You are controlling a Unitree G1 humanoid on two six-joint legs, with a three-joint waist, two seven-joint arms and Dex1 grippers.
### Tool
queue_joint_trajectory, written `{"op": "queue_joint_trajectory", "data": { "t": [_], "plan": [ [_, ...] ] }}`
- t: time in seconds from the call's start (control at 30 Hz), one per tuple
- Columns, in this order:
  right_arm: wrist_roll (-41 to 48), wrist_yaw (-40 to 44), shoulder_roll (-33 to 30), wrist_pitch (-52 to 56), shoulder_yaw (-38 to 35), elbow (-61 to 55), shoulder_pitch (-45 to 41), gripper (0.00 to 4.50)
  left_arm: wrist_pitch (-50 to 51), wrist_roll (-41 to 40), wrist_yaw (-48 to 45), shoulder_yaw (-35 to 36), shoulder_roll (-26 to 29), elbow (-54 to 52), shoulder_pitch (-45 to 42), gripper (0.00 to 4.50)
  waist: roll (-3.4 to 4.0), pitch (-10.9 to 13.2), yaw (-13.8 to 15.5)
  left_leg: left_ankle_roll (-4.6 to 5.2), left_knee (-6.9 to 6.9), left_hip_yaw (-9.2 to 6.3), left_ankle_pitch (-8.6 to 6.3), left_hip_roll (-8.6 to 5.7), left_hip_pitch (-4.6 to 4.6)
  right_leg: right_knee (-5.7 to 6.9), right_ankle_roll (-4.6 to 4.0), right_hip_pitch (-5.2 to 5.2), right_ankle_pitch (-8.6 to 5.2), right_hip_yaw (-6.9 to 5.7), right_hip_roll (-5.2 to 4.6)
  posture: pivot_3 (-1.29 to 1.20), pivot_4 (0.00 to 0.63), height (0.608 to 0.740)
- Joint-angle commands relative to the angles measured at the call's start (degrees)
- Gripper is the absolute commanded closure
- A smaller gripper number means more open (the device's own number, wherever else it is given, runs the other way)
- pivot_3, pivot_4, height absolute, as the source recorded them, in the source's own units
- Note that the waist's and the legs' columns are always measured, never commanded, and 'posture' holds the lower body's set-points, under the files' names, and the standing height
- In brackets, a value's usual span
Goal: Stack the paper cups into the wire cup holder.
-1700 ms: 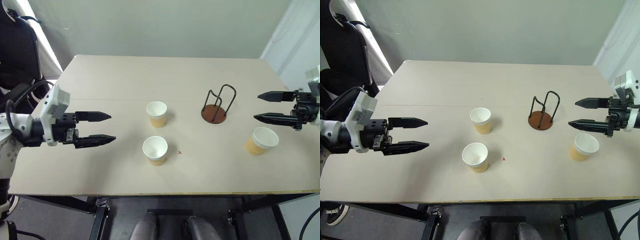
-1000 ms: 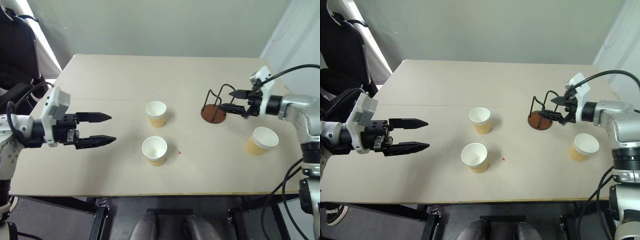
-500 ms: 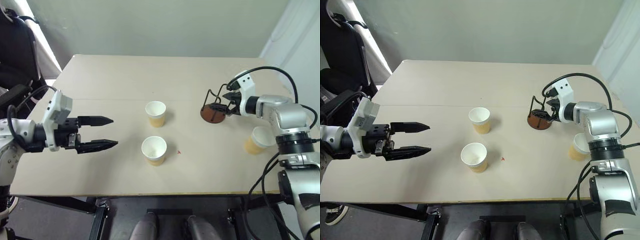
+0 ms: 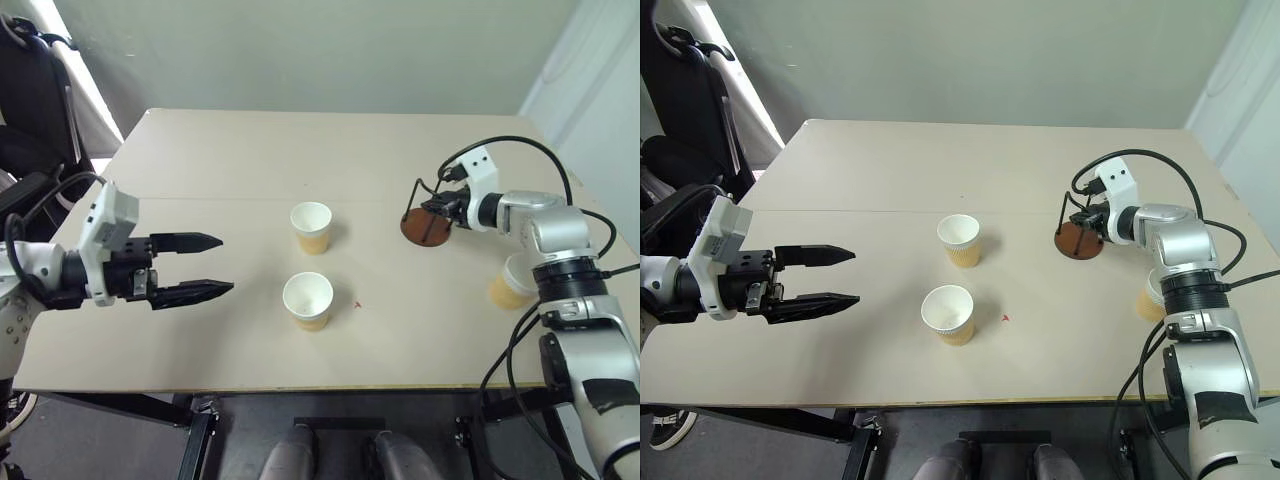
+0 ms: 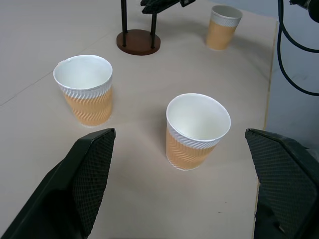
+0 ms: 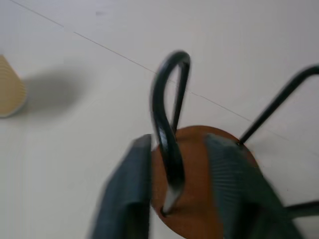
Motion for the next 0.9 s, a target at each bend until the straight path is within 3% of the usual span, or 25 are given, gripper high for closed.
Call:
{"op": "queue_joint_trajectory", "data": {
  "t": [0.03, 0.33, 0.5, 0.9],
  "plan": [
    [2.79, 7.69, -2.16, 1.12, 1.15, -6.42, -0.45, 4.47, -0.32, -0.40, -0.24, 1.23, 0.99, -0.76, -1.37, 0.00, 0.00, 0.00, -0.02, -0.01, 0.00, 0.00, 0.00, 0.00, -0.02, 0.00, 0.00, -0.01, 0.00, 0.00, 0.00, 0.00, 0.150, 0.740],
    [16.33, 30.85, -7.58, 2.62, 4.22, -31.45, 7.02, 4.47, -0.52, 0.10, -0.78, -0.01, 1.06, 0.23, -2.92, 0.00, -0.01, 0.00, -0.09, -0.18, -0.06, 0.02, 0.09, 0.02, -0.12, -0.06, -0.02, -0.07, -0.02, -0.05, 0.01, 0.00, 0.150, 0.740],
    [18.19, 33.40, -9.49, 3.62, 6.83, -37.79, 9.20, 4.47, -0.19, -0.18, -0.75, -0.08, 1.09, -0.25, -2.93, 0.00, -0.06, -0.03, -0.19, -0.15, -0.04, 0.02, 0.18, 0.04, 0.03, -0.05, -0.03, 0.09, -0.02, -0.04, 0.02, 0.00, 0.150, 0.740],
    [15.38, 34.43, -10.06, -2.53, 11.97, -39.83, 12.00, 4.47, 0.15, -0.38, -0.82, 0.28, 1.41, -0.78, -2.53, 0.00, -0.06, -0.03, -0.21, -0.10, -0.04, 0.04, 0.17, 0.07, 0.06, -0.03, -0.11, 0.08, -0.04, -0.05, 0.03, 0.00, 0.150, 0.740]
  ]
}}
